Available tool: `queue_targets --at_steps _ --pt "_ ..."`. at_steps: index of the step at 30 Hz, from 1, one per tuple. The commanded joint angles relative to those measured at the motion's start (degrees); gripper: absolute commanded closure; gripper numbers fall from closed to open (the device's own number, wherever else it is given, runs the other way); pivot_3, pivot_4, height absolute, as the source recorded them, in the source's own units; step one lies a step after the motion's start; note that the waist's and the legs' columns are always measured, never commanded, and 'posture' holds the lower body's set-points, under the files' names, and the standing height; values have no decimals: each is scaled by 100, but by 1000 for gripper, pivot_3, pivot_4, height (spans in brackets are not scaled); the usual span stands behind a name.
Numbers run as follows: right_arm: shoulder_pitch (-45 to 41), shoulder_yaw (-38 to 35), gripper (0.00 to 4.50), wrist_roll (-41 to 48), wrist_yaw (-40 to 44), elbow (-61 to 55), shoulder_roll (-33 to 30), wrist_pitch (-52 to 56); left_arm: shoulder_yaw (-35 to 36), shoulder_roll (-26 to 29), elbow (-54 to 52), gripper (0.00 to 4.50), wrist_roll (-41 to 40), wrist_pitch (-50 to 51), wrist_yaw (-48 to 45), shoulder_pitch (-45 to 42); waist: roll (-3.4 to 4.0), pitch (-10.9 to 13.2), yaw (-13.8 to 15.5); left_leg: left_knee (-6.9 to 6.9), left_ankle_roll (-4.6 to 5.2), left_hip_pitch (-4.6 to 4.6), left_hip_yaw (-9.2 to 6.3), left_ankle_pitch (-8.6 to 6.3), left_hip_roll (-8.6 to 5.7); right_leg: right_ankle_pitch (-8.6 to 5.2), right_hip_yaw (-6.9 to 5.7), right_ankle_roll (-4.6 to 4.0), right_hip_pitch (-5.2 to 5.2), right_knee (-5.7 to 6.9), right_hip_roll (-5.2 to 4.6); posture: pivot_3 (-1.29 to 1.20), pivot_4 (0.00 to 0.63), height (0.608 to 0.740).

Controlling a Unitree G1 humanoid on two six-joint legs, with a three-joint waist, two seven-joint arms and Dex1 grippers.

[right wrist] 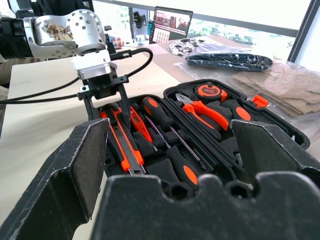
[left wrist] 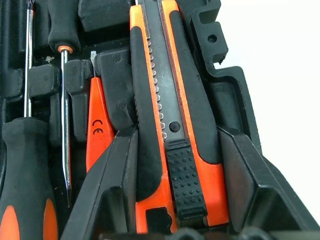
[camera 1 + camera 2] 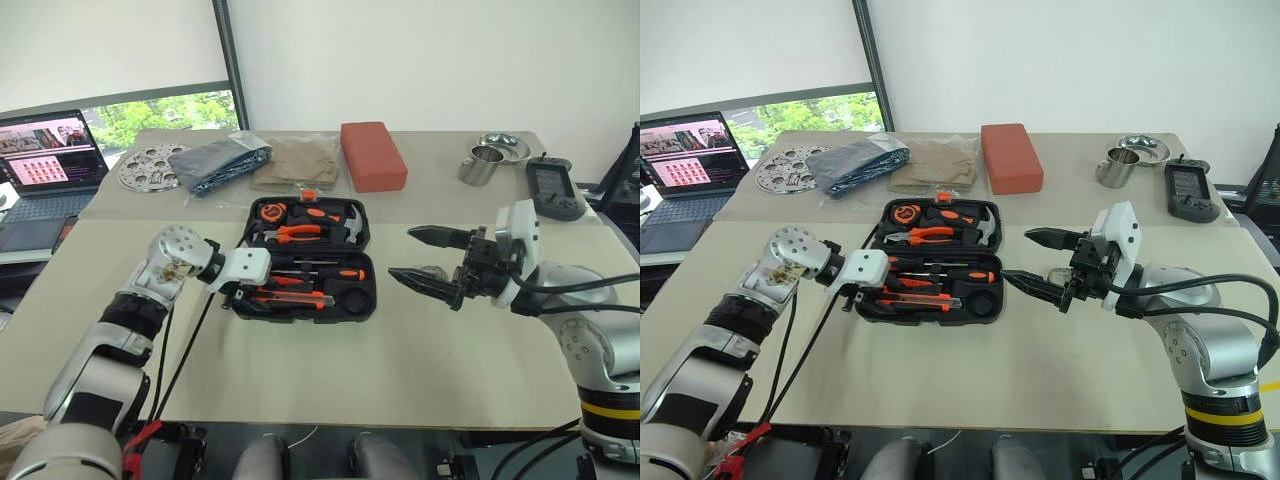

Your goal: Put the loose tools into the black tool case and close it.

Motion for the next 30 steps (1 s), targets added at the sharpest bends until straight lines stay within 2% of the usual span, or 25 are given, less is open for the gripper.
queue_targets --at_steps 1,3,16,19,27,29,30 --pt "-8 -135 0 35 -24 -184 -75 -112 -110 9 281 740 344 -16 128 -45 2 -2 -17 -1 0 2 0 0 0 0 1 0 1 0 1 0 150 740" --pt "-5 -127 0 32 -14 -175 -80 -120 -49 23 251 39 318 -12 117 -84 2 -2 -33 -2 0 2 0 0 0 0 2 0 1 1 2 0 150 740" --pt "-47 -87 0 -9 42 -98 -82 -157 764 218 -860 11 -731 833 -404 -419 0 3 -91 -1 1 -10 -7 -1 3 0 0 1 -4 -1 6 0 150 740" --pt "-57 -77 0 -24 48 -82 -72 -173 828 -30 -823 810 -854 773 -287 -413 1 2 -79 0 1 -8 -7 -1 1 -5 0 8 -2 -2 5 0 150 740" --pt "-34 -110 0 -32 40 -117 -85 -174 797 -672 -595 3933 -1051 546 -294 80 0 2 -46 0 2 -7 -7 -1 1 -1 1 1 -2 0 5 0 150 740" --pt "-25 -117 0 -33 33 -125 -90 -173 725 -782 -330 4396 -927 323 -267 196 0 2 -31 2 2 -7 -7 -1 1 -1 0 1 -2 0 5 0 150 740" --pt "-20 -122 0 -31 28 -132 -92 -170 692 -813 -208 4396 -852 225 -241 227 0 2 -33 2 2 -6 -6 -1 0 -1 1 1 -2 0 5 0 150 740"
